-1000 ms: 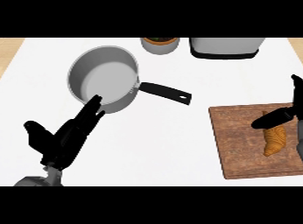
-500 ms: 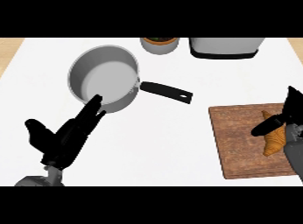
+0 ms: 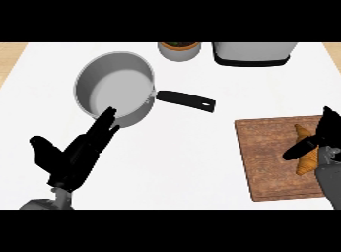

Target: Pick the croissant from the cutting board and place it in the pot

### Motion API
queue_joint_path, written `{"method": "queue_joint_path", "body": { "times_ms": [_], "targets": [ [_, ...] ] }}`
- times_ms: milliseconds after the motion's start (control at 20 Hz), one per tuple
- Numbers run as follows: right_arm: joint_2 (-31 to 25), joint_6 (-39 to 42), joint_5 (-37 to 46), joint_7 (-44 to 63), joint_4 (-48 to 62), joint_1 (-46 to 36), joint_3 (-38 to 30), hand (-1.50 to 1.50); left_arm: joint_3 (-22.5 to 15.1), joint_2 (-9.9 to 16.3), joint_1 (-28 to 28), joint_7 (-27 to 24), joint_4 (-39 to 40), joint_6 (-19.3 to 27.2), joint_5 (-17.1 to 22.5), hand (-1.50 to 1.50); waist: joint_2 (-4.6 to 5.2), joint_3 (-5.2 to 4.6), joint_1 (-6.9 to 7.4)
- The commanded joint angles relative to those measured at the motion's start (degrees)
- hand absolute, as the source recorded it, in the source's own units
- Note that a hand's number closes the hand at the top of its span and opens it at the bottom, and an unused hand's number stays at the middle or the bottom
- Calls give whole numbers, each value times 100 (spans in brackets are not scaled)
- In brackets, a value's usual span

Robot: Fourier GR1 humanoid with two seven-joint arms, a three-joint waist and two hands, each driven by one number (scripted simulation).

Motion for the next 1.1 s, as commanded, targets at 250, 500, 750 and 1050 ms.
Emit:
{"method": "queue_joint_path", "body": {
  "times_ms": [250,500,750,1050],
  "targets": [
    [357,92,425,503,474,61,-248,-150,63,-18,294,-12,14,-242,-9,0,19,-10,19],
    [350,35,500,43,934,-86,-619,-150,80,-204,129,119,6,-150,-176,0,21,-8,22],
    [386,499,524,234,558,2,-716,-150,379,-236,-359,435,121,-136,-112,0,18,-10,-22],
    [600,117,697,-295,642,425,-953,-150,304,-345,242,112,25,-389,-372,0,13,-10,-12]
  ]
}}
